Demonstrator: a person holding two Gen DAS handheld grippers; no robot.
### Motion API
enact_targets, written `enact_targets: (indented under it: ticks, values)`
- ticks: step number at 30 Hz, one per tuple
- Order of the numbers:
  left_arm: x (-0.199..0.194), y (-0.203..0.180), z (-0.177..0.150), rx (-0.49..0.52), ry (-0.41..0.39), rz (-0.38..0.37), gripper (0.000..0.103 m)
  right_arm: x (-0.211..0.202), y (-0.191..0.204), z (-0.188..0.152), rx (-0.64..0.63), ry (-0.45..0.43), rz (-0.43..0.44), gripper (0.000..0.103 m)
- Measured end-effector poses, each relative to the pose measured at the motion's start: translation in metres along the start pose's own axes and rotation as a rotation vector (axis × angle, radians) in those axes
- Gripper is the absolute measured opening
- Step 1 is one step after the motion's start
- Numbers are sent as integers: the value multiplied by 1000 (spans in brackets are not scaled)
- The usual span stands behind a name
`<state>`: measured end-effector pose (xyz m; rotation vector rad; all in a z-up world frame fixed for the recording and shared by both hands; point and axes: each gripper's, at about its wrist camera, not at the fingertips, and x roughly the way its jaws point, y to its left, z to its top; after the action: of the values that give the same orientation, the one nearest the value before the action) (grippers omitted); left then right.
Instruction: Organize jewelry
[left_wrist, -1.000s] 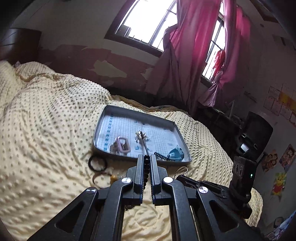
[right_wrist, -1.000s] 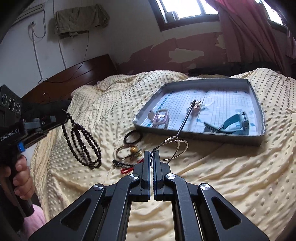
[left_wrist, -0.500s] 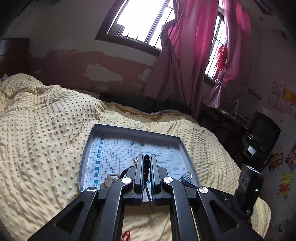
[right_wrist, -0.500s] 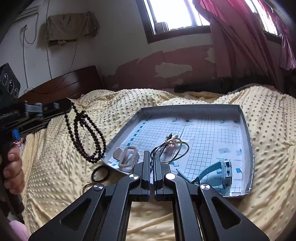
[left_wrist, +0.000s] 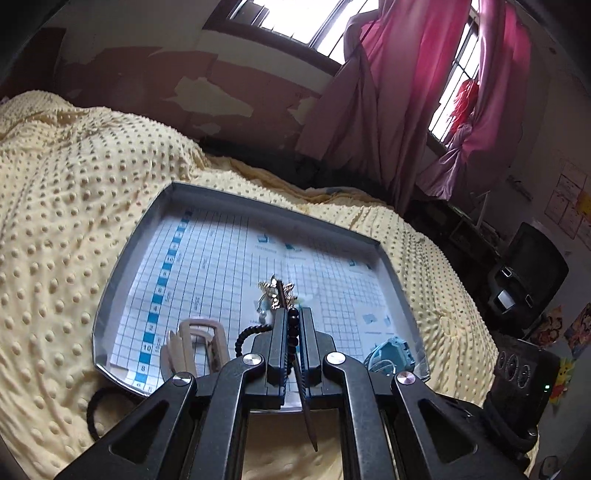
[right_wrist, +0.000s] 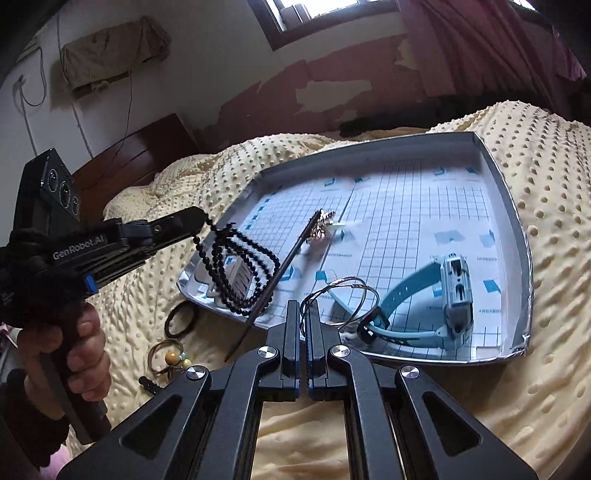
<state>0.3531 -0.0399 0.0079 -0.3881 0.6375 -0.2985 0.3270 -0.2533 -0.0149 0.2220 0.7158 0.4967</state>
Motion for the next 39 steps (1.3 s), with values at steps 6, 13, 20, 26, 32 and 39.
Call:
enact_targets:
  ticks: [6, 13, 20, 26, 32, 39]
  values:
    - [9, 6, -6, -11, 31, 39, 6, -2, -1, 1, -10, 12, -30, 6]
    - [11, 10, -5, -21, 51, 65, 7, -8, -14, 2, 35, 1, -59, 30]
    - [2, 6, -5, -2, 19, 91, 46, -23, -21, 7, 59, -56, -110, 46]
    - [-12, -1, -5, 8, -36, 101, 74, -35, -20, 11, 39, -107, -171, 56]
    - [-36, -12, -12, 57, -121, 153, 102, -56, -9, 11, -16, -187, -233, 74]
    - [-77, -28, -25, 131, -226, 180, 103, -94, 12, 6, -72, -301, -259, 94]
